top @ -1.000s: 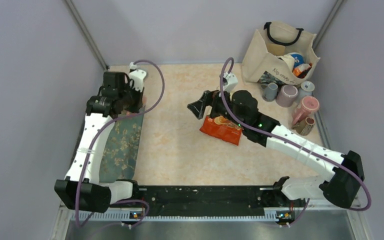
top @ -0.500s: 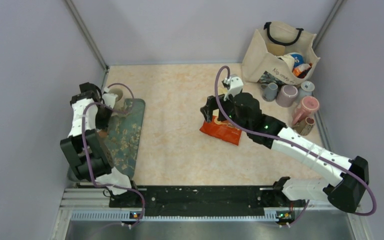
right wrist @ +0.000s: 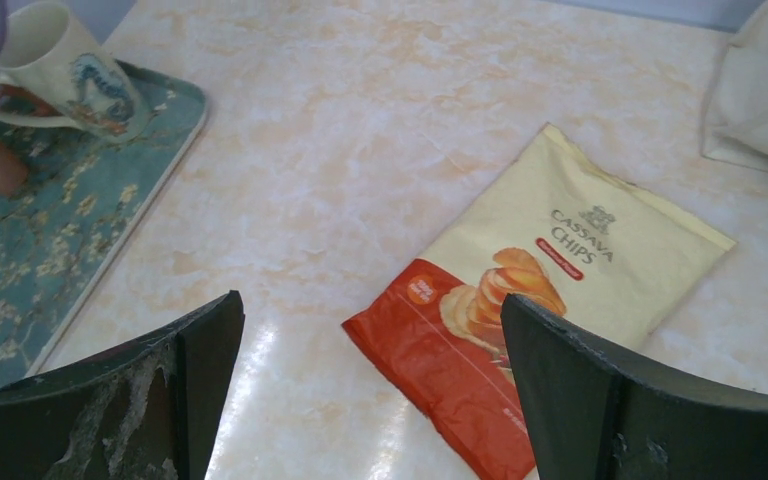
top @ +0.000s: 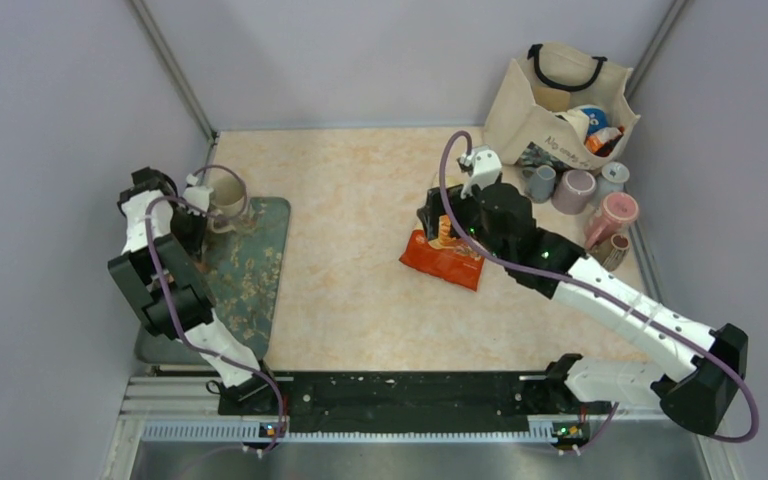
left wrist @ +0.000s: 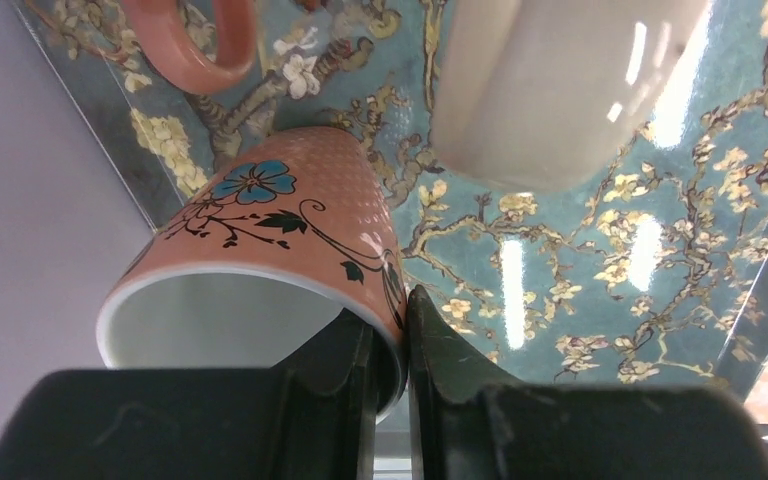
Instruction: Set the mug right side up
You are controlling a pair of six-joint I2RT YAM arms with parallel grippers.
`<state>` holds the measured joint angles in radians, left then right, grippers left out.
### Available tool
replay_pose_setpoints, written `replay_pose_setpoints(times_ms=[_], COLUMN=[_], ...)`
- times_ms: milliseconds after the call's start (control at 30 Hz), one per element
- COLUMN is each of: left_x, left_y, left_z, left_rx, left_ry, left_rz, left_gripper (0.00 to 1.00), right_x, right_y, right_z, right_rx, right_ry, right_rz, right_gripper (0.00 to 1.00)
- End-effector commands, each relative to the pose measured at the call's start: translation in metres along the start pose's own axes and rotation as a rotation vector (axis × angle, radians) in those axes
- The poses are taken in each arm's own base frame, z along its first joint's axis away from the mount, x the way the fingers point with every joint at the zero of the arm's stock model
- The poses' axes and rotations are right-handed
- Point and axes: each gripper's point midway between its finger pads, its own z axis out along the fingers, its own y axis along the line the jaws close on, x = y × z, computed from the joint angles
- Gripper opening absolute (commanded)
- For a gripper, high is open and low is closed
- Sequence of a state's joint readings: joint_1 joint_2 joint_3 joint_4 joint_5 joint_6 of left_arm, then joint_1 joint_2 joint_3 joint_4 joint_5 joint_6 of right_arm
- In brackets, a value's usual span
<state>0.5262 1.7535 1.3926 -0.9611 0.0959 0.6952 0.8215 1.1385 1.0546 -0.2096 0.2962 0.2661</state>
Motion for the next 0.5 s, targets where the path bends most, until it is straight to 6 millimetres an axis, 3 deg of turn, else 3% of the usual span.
replay_pose_setpoints(times_ms=[0, 133, 300, 467], left_x=[-0.023, -0.027, -0.037, -0.047], left_y=[0.013, 0.014, 0.009, -0.004], left_z=[-0.003, -0.015, -0.049, -0.082], left_rx=[0.01, -0.004, -0.025, 0.003], left_ry=[-0.077, -0.119, -0.195, -0.271], left_rz=[0.021, 0.014, 0.029, 0.029], left_gripper=[0.21, 0.38, 0.56, 0.63], right_x=[-0.009, 0.006, 0.029, 0.074], right_y=[-0.05, -0.128, -0.224, -0.307], right_z=[-0.005, -0.016, -0.053, -0.095], right_rx=[0.158, 0.417, 0.723, 1.024], right_ry=[0.0, 0.041, 0.046, -0.016], right_rz=[-0.005, 0.037, 0.117, 0.313], right_gripper=[0.99, 0.99, 0.99, 0.97])
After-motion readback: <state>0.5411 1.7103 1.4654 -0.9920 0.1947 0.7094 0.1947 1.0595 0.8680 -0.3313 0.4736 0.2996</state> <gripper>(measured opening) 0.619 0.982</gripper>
